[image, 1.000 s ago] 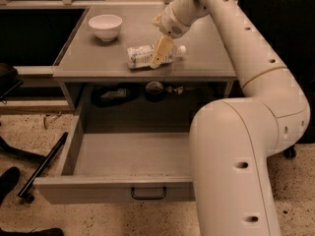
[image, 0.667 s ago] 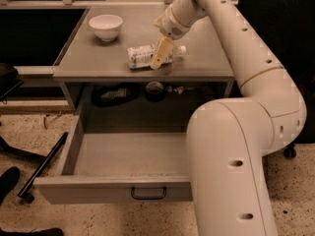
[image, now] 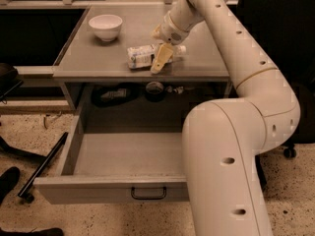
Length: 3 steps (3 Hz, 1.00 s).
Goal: Place blue plastic bottle into top drawer
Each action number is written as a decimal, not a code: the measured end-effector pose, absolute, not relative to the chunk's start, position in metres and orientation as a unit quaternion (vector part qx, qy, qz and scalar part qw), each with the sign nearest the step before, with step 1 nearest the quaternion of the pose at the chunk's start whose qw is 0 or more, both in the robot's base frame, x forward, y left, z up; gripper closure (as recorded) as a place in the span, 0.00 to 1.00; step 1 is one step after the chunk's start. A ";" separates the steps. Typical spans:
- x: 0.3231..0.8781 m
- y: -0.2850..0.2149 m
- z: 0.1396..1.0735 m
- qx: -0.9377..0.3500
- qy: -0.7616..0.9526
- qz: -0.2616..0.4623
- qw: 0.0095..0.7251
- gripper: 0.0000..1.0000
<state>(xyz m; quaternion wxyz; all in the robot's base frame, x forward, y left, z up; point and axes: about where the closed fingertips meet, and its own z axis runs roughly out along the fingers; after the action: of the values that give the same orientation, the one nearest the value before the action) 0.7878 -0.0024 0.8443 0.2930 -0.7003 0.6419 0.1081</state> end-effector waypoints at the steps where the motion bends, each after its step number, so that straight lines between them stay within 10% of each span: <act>1: 0.787 -0.002 0.844 -0.701 0.642 0.109 0.292 0.42; 3: 0.781 -0.006 0.857 -0.701 0.632 0.104 0.313 0.88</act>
Offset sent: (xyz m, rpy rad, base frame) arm -0.0004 0.0002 -0.0007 -0.0010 0.0022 0.0013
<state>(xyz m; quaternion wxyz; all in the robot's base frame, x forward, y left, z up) 0.7809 -0.0061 0.8566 0.3132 -0.7015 0.6316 0.1042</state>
